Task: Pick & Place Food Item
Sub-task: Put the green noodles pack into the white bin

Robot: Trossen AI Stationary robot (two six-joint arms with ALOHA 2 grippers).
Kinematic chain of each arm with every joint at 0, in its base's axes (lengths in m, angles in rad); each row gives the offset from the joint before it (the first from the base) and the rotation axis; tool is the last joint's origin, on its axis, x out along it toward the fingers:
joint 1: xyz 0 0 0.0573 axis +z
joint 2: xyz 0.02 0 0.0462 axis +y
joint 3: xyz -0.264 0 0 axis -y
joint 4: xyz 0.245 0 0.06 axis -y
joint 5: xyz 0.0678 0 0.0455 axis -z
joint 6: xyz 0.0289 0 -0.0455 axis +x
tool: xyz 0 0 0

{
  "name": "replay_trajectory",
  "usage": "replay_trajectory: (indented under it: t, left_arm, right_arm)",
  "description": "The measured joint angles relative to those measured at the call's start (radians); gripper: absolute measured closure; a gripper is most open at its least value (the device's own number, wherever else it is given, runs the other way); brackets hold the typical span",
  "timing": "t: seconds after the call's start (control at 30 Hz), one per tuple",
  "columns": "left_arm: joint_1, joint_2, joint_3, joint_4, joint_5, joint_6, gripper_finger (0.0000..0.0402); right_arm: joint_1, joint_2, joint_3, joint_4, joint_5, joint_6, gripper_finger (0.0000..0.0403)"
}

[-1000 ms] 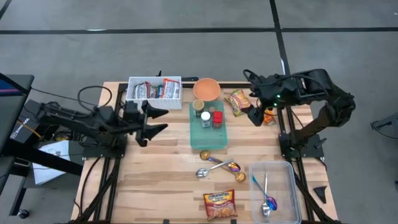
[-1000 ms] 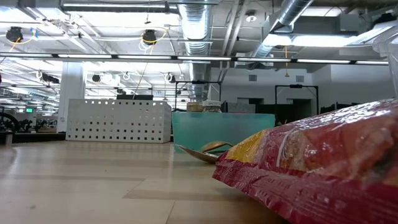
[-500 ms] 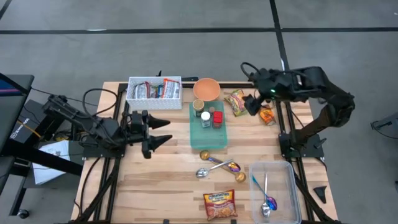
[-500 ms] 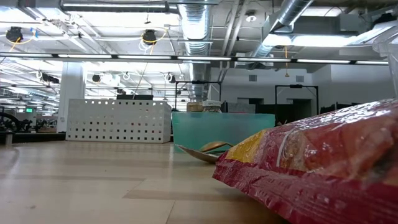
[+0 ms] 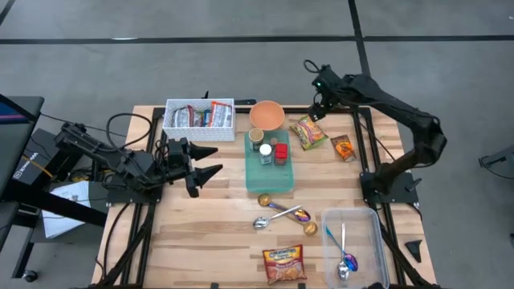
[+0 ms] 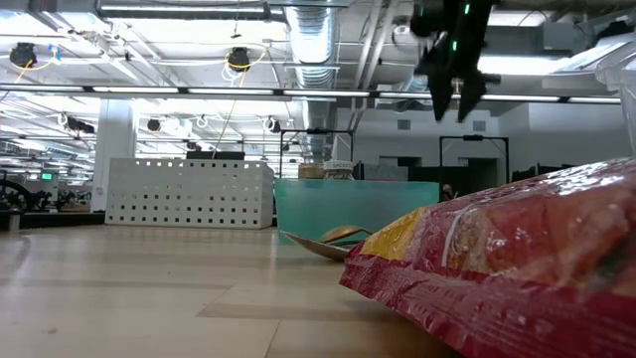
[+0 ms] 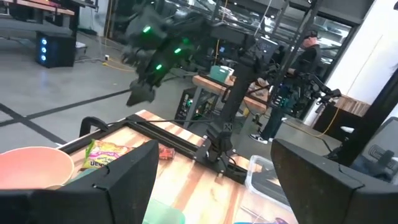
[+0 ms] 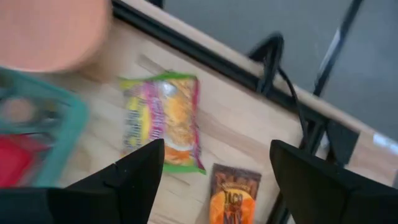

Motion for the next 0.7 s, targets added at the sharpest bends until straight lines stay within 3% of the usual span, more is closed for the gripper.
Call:
replay_trajectory:
  t: [0.43, 0.57, 0.7]
  left_arm:
    - [0.0, 0.0, 0.0, 0.0, 0.0, -0.001, 0.0097]
    - [0.0, 0.0, 0.0, 0.0, 0.0, -0.002, 0.0097]
    - [0.0, 0.0, 0.0, 0.0, 0.001, -0.002, 0.0097]
  right_arm:
    - [-0.039, 0.273, -0.041, 0.055, -0.051, 0.003, 0.0127]
    - [-0.041, 0.295, -0.03, 0.034, 0.015, -0.001, 0.0127]
    - [-0.056, 0.284, -0.032, 0.027, 0.004, 0.01, 0.0127]
